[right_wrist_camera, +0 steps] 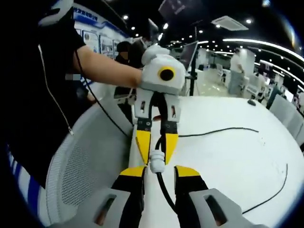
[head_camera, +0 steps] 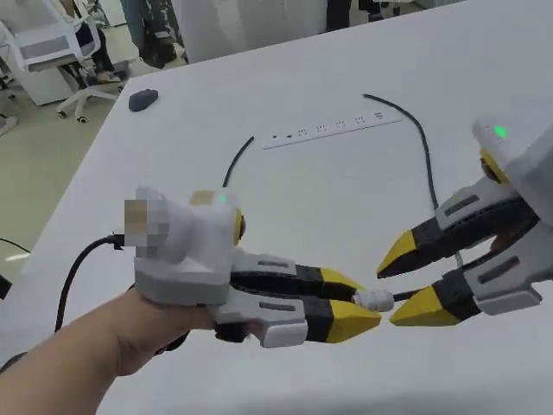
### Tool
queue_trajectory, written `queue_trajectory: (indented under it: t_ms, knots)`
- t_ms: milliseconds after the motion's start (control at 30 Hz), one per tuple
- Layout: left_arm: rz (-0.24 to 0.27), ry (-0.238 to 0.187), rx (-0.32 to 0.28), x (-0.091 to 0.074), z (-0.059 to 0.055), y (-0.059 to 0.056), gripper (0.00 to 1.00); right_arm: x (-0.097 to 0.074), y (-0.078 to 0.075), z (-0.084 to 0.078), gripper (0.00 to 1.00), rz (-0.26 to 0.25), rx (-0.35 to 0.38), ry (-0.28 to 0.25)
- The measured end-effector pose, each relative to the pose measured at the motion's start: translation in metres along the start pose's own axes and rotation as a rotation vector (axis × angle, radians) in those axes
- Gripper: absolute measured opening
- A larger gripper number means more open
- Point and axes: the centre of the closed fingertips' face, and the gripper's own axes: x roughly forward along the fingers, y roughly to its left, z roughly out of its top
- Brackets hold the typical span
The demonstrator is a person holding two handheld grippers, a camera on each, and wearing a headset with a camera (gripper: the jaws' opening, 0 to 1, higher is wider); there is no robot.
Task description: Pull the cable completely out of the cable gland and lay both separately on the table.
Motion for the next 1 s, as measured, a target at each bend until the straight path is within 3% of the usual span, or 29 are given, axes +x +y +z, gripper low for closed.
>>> queue_trajectory:
  t_ms: [133,333,400,467,533,667,767,800,867,967,1000]
  knots:
    - [-0.01,0.016,0.045,0.003,0.004,-0.003,0.14,0.001,0.015,0.003,0.13,0.124,0.077,-0.056]
    - [-0.02,0.047,0.076,0.006,0.001,-0.004,0.14,0.003,0.012,-0.002,0.08,0.097,0.041,-0.026]
    - [-0.013,0.041,0.064,0.006,0.001,-0.002,0.14,0.002,0.009,-0.001,0.08,0.061,-0.011,-0.017]
    - [0.006,0.025,-0.001,0.005,0.002,0.003,0.14,0.001,0.008,0.001,0.07,0.018,-0.076,-0.012]
    - [0.012,0.003,-0.028,0.003,0.004,0.006,0.14,0.0,0.008,0.003,0.07,-0.026,-0.12,-0.006]
    - [0.024,-0.033,-0.173,0.003,0.008,0.012,0.14,-0.002,0.004,0.007,0.07,-0.153,-0.289,0.026]
    - [0.011,-0.029,-0.217,0.003,0.007,0.012,0.14,-0.001,0.006,0.008,0.07,-0.214,-0.413,0.075]
    - [-0.001,-0.036,-0.27,0.003,0.008,0.011,0.14,-0.001,0.007,0.006,0.07,-0.242,-0.491,0.11]
    - [-0.018,-0.049,-0.381,0.002,0.009,0.011,0.14,0.0,0.003,0.003,0.07,-0.266,-0.547,0.127]
    - [-0.006,-0.065,-0.287,0.003,0.012,0.01,0.14,-0.002,0.002,0.004,0.07,-0.262,-0.518,0.122]
    - [-0.008,-0.06,-0.289,0.004,0.012,0.007,0.14,-0.002,0.001,0.004,0.07,-0.258,-0.506,0.116]
